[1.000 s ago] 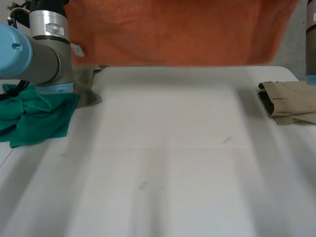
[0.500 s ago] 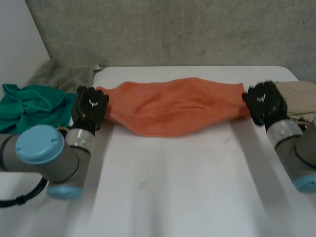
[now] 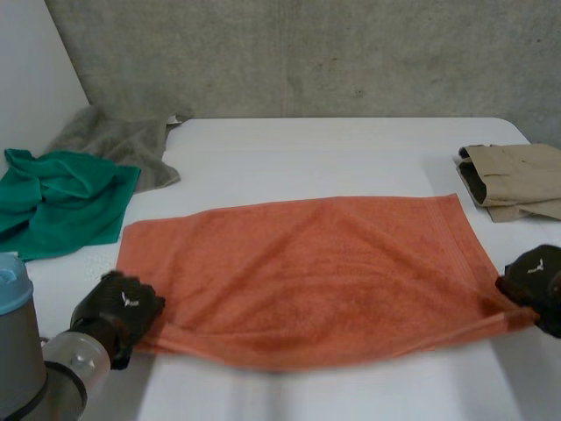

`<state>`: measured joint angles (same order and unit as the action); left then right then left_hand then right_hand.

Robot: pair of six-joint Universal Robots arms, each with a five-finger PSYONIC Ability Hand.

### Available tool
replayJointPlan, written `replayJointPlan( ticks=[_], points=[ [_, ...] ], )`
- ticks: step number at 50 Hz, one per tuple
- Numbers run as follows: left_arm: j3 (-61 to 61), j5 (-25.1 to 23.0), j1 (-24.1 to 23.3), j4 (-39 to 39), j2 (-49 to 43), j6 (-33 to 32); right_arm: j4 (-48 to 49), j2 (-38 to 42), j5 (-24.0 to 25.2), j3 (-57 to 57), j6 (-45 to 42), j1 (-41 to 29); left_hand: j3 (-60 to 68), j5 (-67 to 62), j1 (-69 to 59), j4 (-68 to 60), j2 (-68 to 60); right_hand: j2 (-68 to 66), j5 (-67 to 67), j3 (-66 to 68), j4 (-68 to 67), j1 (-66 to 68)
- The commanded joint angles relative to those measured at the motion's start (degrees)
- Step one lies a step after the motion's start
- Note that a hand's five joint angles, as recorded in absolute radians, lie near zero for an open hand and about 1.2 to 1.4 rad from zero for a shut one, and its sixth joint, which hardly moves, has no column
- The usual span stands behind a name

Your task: Fold the laundry.

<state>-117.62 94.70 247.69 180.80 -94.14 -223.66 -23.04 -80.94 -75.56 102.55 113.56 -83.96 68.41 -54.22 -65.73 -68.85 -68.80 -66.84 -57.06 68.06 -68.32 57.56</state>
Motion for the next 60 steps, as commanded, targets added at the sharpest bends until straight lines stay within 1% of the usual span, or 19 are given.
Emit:
replayJointPlan(
  ticks=[1, 2, 6, 12, 15, 20, 27, 34, 37, 39, 40, 41, 42, 43, 44, 49, 51, 56, 60],
  points=[
    [4.5, 0.1, 0.4, 17.7, -6.5, -0.4, 15.8, 6.1, -0.5, -2.8, 5.9, -3.1, 11.6, -15.8, -14.3, -11.2, -11.2, -13.2, -12.9, 11.9, -11.7, 22.4],
    [5.7, 0.1, 0.5, 21.3, -7.9, -0.4, 17.7, 6.9, -0.5, -3.3, 6.5, -4.1, 11.6, -15.8, -14.3, -11.2, -11.2, -13.2, -12.9, 11.9, -11.7, 22.4],
    [9.4, 0.4, 0.7, 29.0, -13.1, -0.7, 27.3, 9.5, -1.3, -5.6, 9.7, -7.2, 11.6, -15.8, -14.3, -11.2, -11.2, -13.2, -12.9, 11.9, -11.7, 22.4],
    [15.1, 0.4, 0.7, 35.8, -21.6, -0.8, 42.5, 17.4, -2.0, -11.0, 10.9, -9.6, 11.6, -15.8, -14.3, -11.2, -11.2, -13.2, -12.9, 11.9, -11.7, 22.4],
    [18.6, 0.4, 0.7, 38.8, -26.3, -0.9, 47.0, 22.2, -2.3, -15.1, 10.9, -11.5, 11.6, -15.8, -14.3, -11.2, -11.2, -13.2, -12.9, 11.9, -11.7, 22.4],
    [23.1, 0.4, 0.7, 42.0, -31.8, -3.1, 48.5, 30.4, -2.8, -23.0, 10.4, -12.5, 11.6, -15.8, -14.3, -11.2, -11.2, -13.2, -12.9, 11.9, -11.7, 22.4],
    [29.4, 0.5, 0.7, 45.0, -37.6, -9.0, 50.1, 40.1, -4.2, -33.7, 10.2, -13.7, 11.6, -15.8, -14.3, -11.2, -11.2, -13.2, -12.9, 11.9, -11.7, 22.4],
    [35.4, 0.6, 0.6, 45.6, -42.1, -10.9, 51.7, 44.9, -7.3, -40.1, 10.1, -14.0, 11.6, -15.8, -14.3, -11.2, -11.2, -13.2, -12.9, 11.9, -11.7, 22.4],
    [36.6, 0.4, 0.6, 45.6, -43.1, -11.0, 51.8, 45.6, -7.4, -40.9, 10.1, -14.3, 11.6, -15.8, -14.3, -11.2, -11.2, -13.2, -12.9, 11.9, -11.7, 22.4],
    [36.8, 0.3, 0.6, 45.6, -43.5, -11.0, 52.0, 46.2, -7.3, -41.5, 10.1, -14.3, 5.9, -10.1, -8.6, -5.5, -5.5, -13.2, -12.9, 11.9, -11.7, 22.4],
    [36.9, 0.3, 0.5, 45.6, -43.8, -10.9, 52.1, 46.5, -7.3, -41.6, 10.1, -14.3, -12.1, 7.9, 9.4, 12.5, 12.5, -13.2, -12.9, 11.9, -11.7, 22.4],
    [36.9, 0.3, 0.4, 45.6, -43.9, -11.0, 52.2, 46.7, -7.4, -41.8, 10.1, -14.4, -27.3, 23.1, 24.6, 27.7, 27.6, -8.2, -8.0, 7.0, -6.7, 17.5],
    [36.9, 0.4, 0.2, 45.5, -44.0, -11.0, 52.2, 47.1, -7.8, -42.0, 10.1, -14.5, -44.7, 40.5, 42.1, 45.2, 45.1, 47.1, 47.3, -48.3, 48.6, -37.8],
    [36.9, 0.4, 0.1, 45.5, -44.0, -11.0, 52.2, 47.4, -7.7, -42.0, 10.1, -14.7, -58.4, 54.2, 55.7, 58.8, 58.8, 56.8, 57.1, -58.1, 58.3, -47.6],
    [36.6, 0.1, -0.2, 45.5, -43.9, -10.8, 52.3, 47.5, -7.6, -42.0, 9.9, -15.0, -55.9, 51.7, 53.2, 56.3, 56.3, 56.8, 57.1, -58.1, 58.3, -47.6],
    [35.4, 0.5, -1.1, 45.3, -42.9, -10.4, 52.0, 45.1, -8.2, -40.9, 10.9, -15.9, -58.4, 54.2, 55.7, 58.8, 58.8, 56.8, 57.1, -58.1, 58.3, -47.6],
    [34.7, 0.6, -1.5, 45.3, -42.2, -10.4, 51.7, 41.5, -8.3, -38.8, 11.7, -15.8, -58.4, 54.2, 55.7, 58.8, 58.8, 56.8, 57.1, -58.1, 58.3, -47.6],
    [29.3, 0.5, -1.1, 45.3, -33.3, -9.7, 51.1, 33.1, -7.8, -32.2, 18.3, -15.3, -58.4, 54.2, 55.7, 58.8, 58.8, 56.8, 57.1, -58.1, 58.3, -47.6],
    [24.9, 0.0, 0.2, 44.6, -26.9, -7.0, 46.5, 24.4, -7.4, -27.0, 23.9, -15.2, -58.4, 54.2, 55.7, 58.8, 58.8, 56.8, 57.1, -58.1, 58.3, -47.6]
  ],
)
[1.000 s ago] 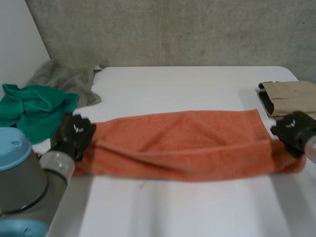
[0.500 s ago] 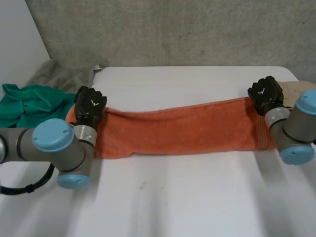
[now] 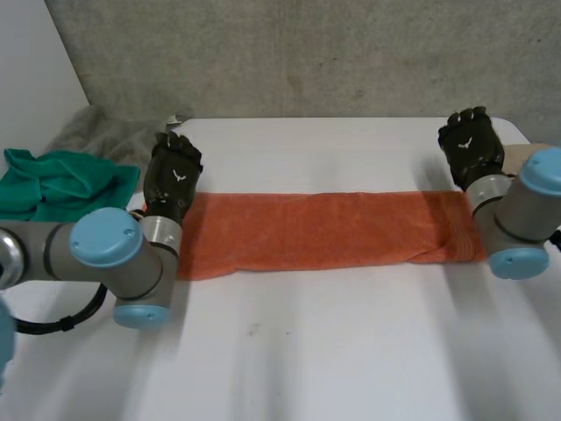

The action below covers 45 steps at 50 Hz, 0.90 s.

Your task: Fold the laundry.

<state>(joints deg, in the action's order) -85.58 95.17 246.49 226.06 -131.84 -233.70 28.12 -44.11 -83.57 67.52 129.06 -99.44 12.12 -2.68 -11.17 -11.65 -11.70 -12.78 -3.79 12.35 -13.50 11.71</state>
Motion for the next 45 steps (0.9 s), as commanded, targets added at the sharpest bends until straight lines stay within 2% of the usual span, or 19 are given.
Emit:
replayJointPlan(
  ticks=[1, 4, 10, 13, 17, 23, 27, 29, 30, 31, 32, 38, 45],
  points=[
    [-8.1, -0.6, 1.9, -1.0, 12.3, 3.9, -7.9, -15.4, 0.9, 9.7, 10.2, 0.6, -2.1, 2.7, 1.2, 1.6, 1.7, 2.8, 3.8, -2.3, 3.5, -1.7],
    [-12.1, -0.7, 3.5, -2.4, 17.5, 8.0, -13.6, -18.3, 2.4, 11.4, 12.8, 1.6, -2.1, 2.7, 1.2, 1.6, 1.7, 2.8, 3.8, -2.3, 3.5, -1.7],
    [-17.3, -1.2, 5.4, -8.0, 24.4, 16.2, -29.7, -19.6, 8.9, 15.1, 16.2, 7.7, -2.1, 2.7, 1.2, 1.6, 1.7, 2.8, 3.8, -2.3, 3.5, -1.7],
    [-19.3, -2.1, 5.8, -11.1, 26.1, 20.5, -32.8, -19.5, 10.6, 16.7, 16.1, 8.2, -2.1, 2.7, 1.2, 1.6, 1.7, 2.8, 3.8, -2.3, 3.5, -1.7],
    [-20.3, -2.9, 5.7, -13.1, 26.2, 24.1, -31.2, -18.2, 11.0, 18.0, 16.1, 8.6, -2.1, 2.7, 1.2, 1.6, 1.7, 2.8, 3.8, -2.3, 3.5, -1.7],
    [-20.8, -3.0, 5.3, -13.3, 25.6, 24.5, -24.3, -13.1, 10.1, 18.9, 15.6, 9.0, -2.1, 2.7, 1.2, 1.6, 1.7, 2.8, 3.8, -2.3, 3.5, -1.7],
    [-20.9, -3.0, 5.1, -13.3, 24.7, 24.4, -20.4, -10.7, 9.7, 18.4, 14.7, 8.9, -2.1, 2.7, 1.2, 1.6, 1.7, -6.9, -5.9, 7.3, -6.2, 7.9],
    [-20.9, -3.0, 5.1, -13.3, 24.6, 24.4, -19.0, -8.8, 9.7, 17.9, 13.5, 9.0, -2.1, 2.7, 1.2, 1.6, 1.7, -18.5, -17.4, 18.9, -17.7, 19.5],
    [-20.9, -3.0, 5.1, -13.3, 24.5, 24.4, -18.6, -8.3, 9.7, 17.6, 13.0, 9.1, -2.1, 2.7, 1.2, 1.6, 1.7, -27.8, -26.8, 28.3, -27.1, 28.9],
    [-20.9, -3.0, 5.1, -13.3, 24.5, 24.4, -18.5, -7.8, 9.6, 17.5, 12.4, 9.1, -2.1, 2.7, 1.2, 1.6, 1.7, -43.2, -42.2, 43.7, -42.5, 44.3],
    [-21.0, -3.0, 5.1, -13.3, 24.5, 24.4, -18.2, -7.7, 9.3, 17.1, 11.6, 9.4, -2.1, 2.7, 1.2, 1.6, 1.7, -67.0, -66.0, 67.4, -66.3, 68.0],
    [-21.2, -3.0, 4.8, -13.4, 24.9, 24.3, -17.5, -10.3, 8.0, 19.5, 9.8, 13.0, -2.1, 2.7, 1.2, 1.6, 1.7, -67.2, -66.2, 67.7, -66.5, 68.3],
    [-21.7, -3.0, 5.1, -13.4, 25.7, 24.3, -17.3, -19.8, 8.5, 24.7, 1.7, 19.8, -2.1, 2.7, 1.2, 1.6, 1.7, -67.2, -66.2, 67.7, -66.5, 68.3]
  ],
)
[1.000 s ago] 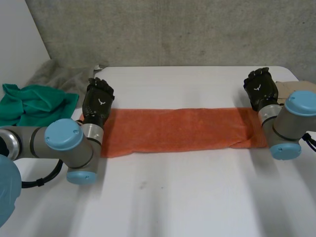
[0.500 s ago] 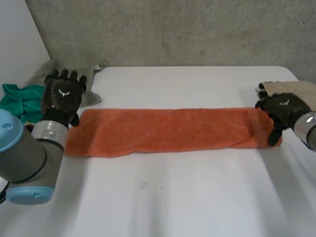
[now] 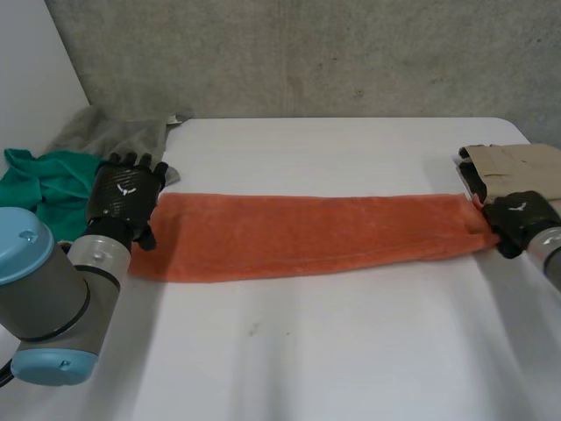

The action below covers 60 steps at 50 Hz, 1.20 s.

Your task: Fold the laundry.

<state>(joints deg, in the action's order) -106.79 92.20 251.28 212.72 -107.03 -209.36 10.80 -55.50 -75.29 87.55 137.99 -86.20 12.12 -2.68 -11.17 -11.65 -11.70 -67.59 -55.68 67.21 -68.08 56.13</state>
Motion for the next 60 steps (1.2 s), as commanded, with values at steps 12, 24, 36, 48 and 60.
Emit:
replayJointPlan(
  ticks=[12, 24, 36, 48, 60],
  points=[
    [-1.5, 0.0, 0.5, -0.1, 1.4, 0.0, -0.3, -9.4, -0.1, 2.4, -23.6, 16.0, -2.1, 2.7, 1.2, 1.6, 1.7, -12.4, -14.3, 12.8, -11.9, 23.9],
    [-1.4, 0.0, 0.5, -0.1, 2.8, 0.1, 4.1, -14.5, 1.4, 0.1, -18.6, -3.6, -2.1, 2.7, 1.2, 1.6, 1.7, -12.4, -14.3, 12.8, -11.9, 23.9],
    [-1.8, 0.2, -0.4, -0.2, 5.4, 0.5, 9.9, -7.1, 3.5, -6.4, -17.8, -33.6, -2.1, 2.7, 1.2, 1.6, 1.7, -12.4, -14.3, 12.8, -11.9, 23.9],
    [-2.5, 0.1, -1.1, -0.2, 5.0, 0.5, 9.8, 7.6, 7.6, -11.0, -17.9, -49.8, -2.1, 2.7, 1.2, 1.6, 1.7, 56.0, 54.1, -55.7, 56.5, -44.6],
    [-1.3, 0.1, -5.4, 0.0, 4.5, 0.5, 8.2, -1.8, -7.5, -7.3, 0.2, -45.7, -2.1, 2.7, 1.2, 1.6, 1.7, 57.6, 55.7, -57.2, 58.1, -46.1]
  ],
)
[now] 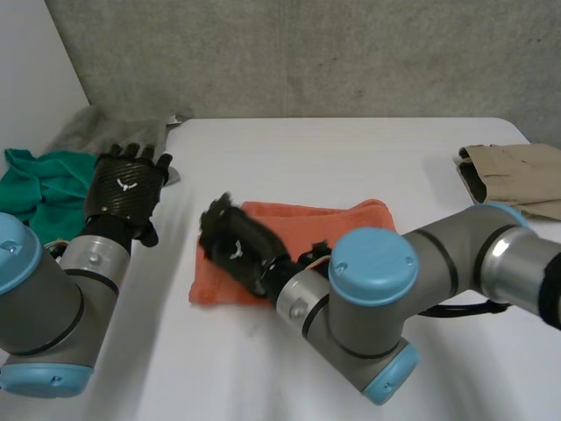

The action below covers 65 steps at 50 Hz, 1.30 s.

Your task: Fold the laundry.

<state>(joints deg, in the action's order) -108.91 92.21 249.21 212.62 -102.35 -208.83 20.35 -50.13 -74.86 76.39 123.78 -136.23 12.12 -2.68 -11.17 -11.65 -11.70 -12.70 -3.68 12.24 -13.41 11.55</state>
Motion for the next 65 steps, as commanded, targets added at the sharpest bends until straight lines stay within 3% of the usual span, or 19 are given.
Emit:
replayJointPlan(
  ticks=[1, 7, 13, 18, 21, 22, 25, 28, 37, 44, 48, 53, 55, 59, 61, 63, 65],
  points=[
    [1.1, 0.1, -4.4, 0.2, -0.2, 0.0, -1.9, -8.1, -7.8, 5.0, 17.0, 5.5, -2.1, 2.7, 1.2, 1.6, 1.7, 2.7, 3.7, -2.2, 3.4, -1.6],
    [2.6, 0.2, -8.6, 0.5, -2.1, 0.0, -7.9, -14.3, -6.2, 12.7, 31.8, 13.2, -2.1, 2.7, 1.2, 1.6, 1.7, 2.7, 3.7, -2.2, 3.4, -1.6],
    [5.0, 0.6, -12.9, 0.5, -6.5, -0.1, -9.3, -15.0, -5.8, 18.6, 33.5, 19.2, -2.1, 2.7, 1.2, 1.6, 1.7, 2.7, 3.7, -2.2, 3.4, -1.6],
    [5.5, 0.7, -13.7, 0.5, -8.0, -0.2, -9.2, -14.9, -6.2, 23.0, 31.6, 25.7, -2.1, 2.7, 1.2, 1.6, 1.7, 1.8, 2.8, -1.4, 2.5, -0.7],
    [5.3, 0.7, -13.7, 0.5, -8.0, -0.2, -9.1, -14.7, -5.9, 24.1, 29.7, 28.2, -2.1, 2.7, 1.2, 1.6, 1.7, -12.8, -11.8, 13.3, -12.1, 13.9],
    [5.3, 0.7, -13.7, 0.5, -8.0, -0.2, -9.0, -14.5, -5.6, 24.4, 28.4, 29.7, -2.1, 2.7, 1.2, 1.6, 1.7, -32.2, -31.2, 32.6, -31.5, 33.3],
    [5.3, 0.8, -13.6, 0.5, -8.0, -0.2, -8.7, -14.5, -5.0, 24.5, 26.5, 31.4, -2.1, 2.7, 1.2, 1.6, 1.7, -67.2, -66.2, 67.7, -66.5, 68.4],
    [5.3, 0.9, -13.6, 0.5, -7.8, -0.2, -7.7, -14.5, -4.6, 24.3, 24.1, 31.7, -2.1, 2.7, 1.2, 1.6, 1.7, -67.3, -66.3, 67.8, -66.6, 68.4],
    [4.8, 1.0, -13.3, 0.0, -5.8, -0.4, -6.1, -16.1, -8.2, 21.6, 10.8, 29.6, -2.1, 2.7, 1.2, 1.6, 1.7, -67.3, -66.3, 67.8, -66.6, 68.4],
    [4.8, 3.9, -8.7, -0.1, -2.1, -0.4, -3.1, -15.8, -7.8, 13.4, 0.2, 13.4, -2.1, 2.7, 1.2, 1.6, 1.7, -67.3, -66.3, 67.8, -66.6, 68.4],
    [4.8, 5.9, -7.4, -0.1, -0.8, -0.1, 0.6, -12.5, -3.7, 11.2, -1.4, 7.0, -2.1, 2.7, 1.2, 1.6, 1.7, -67.3, -66.3, 67.8, -66.6, 68.4],
    [4.6, 6.2, -7.2, -0.2, -0.4, 0.0, 1.9, -6.1, 8.2, 11.2, -1.1, 2.0, -2.1, 2.7, 1.2, 1.6, 1.7, -67.3, -66.3, 67.8, -66.6, 68.4],
    [4.6, 6.2, -7.3, -0.2, -0.4, 0.1, 1.6, -4.8, 10.2, 11.0, -1.0, 1.5, -2.1, 2.7, 1.2, 1.6, 1.7, -66.2, -65.2, 66.7, -65.5, 67.3],
    [4.9, 6.3, -7.7, 0.1, -0.5, 0.2, 1.6, -4.5, 9.5, 11.0, 2.3, 1.3, -2.1, 2.7, 1.2, 1.6, 1.7, -28.8, -27.8, 29.2, -28.1, 29.9],
    [5.3, 6.3, -7.8, 0.1, -0.6, 0.3, 1.7, -4.9, 8.1, 10.7, 9.1, 2.3, -2.1, 2.7, 1.2, 1.6, 1.7, 2.7, 3.7, -2.2, 3.4, -1.6],
    [6.1, 6.2, -7.9, 0.1, -0.8, 1.2, 1.8, -6.1, 6.2, 10.3, 15.6, 3.0, -2.1, 2.7, 1.2, 1.6, 1.7, 2.7, 3.7, -2.2, 3.4, -1.6],
    [6.9, 6.1, -8.2, 0.2, -0.9, 2.3, 1.6, -10.0, 1.8, 10.1, 28.6, 4.6, -2.1, 2.7, 1.2, 1.6, 1.7, 2.7, 3.7, -2.2, 3.4, -1.6]
  ],
)
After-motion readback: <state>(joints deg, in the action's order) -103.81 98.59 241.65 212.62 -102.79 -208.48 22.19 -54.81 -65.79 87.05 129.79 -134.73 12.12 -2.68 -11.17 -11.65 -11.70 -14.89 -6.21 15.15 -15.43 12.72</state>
